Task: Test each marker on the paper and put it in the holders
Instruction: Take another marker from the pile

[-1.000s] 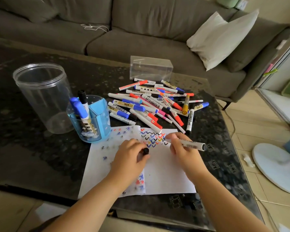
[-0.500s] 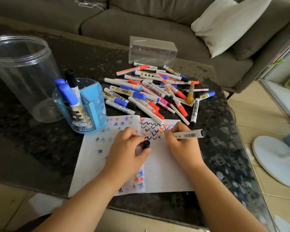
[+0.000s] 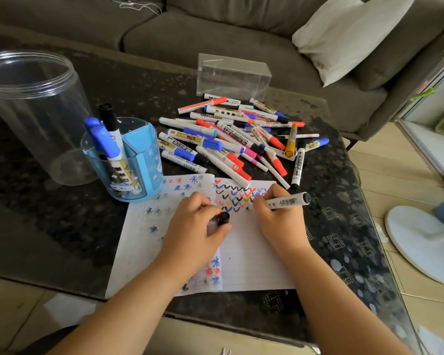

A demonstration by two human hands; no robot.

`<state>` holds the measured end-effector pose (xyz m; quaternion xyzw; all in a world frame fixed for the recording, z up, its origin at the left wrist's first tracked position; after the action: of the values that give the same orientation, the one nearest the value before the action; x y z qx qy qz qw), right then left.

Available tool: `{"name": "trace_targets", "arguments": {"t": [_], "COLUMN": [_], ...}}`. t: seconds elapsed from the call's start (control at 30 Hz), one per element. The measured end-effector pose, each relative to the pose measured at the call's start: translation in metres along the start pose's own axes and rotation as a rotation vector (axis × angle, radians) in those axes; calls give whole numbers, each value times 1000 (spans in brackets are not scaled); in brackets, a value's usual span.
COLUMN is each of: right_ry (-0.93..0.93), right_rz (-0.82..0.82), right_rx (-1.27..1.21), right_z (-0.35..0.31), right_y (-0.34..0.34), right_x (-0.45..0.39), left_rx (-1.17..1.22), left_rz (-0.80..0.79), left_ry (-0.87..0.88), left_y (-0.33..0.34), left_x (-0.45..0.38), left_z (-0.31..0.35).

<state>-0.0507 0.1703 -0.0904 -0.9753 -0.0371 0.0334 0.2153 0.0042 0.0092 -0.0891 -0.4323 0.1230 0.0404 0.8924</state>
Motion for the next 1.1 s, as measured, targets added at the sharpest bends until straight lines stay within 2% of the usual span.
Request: {"name": "trace_targets", "arguments": {"t": [0.17,0.3,0.43,0.53,0.7,0.93,1.1], "right_ry": [67,151,110,56,-55,-151,-136], "right_rz": [13,-50,-157,-176,-141,-174,-278], "right_rx": [-119,-228,-517,-581,-547,-383,-290], "right_z": [7,1,-36,-73,-116,-147,-153], "right_y": [-9,-10,-11,-21,-38,-41,-30], "right_x": [1,4,20,43,85,126,145], "left_rx": [68,323,709,842,867,848,646], "left_rz": [-49,-113,-189,-173,-172,-204,-252], "left_ry": [-33,-177,-393,-388,-274,-141,-90], "left_y": [1,-9,-21,-44,-84,-112,-120], "left_x": [0,-1,4,17,53,83,94], "left_z": [-4,-10,-13,4,46,87,98]}}
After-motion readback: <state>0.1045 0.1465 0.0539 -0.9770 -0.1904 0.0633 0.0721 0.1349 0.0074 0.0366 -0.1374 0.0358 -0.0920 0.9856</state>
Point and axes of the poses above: each hand's wrist, its own x-axis away from the middle knuckle, its own y-axis out of the palm, z = x × y, the point moved 7 cm from there along -x, towards the middle knuckle, and after that the axes turned 8 degrees about -z, right-handed, at the moved point
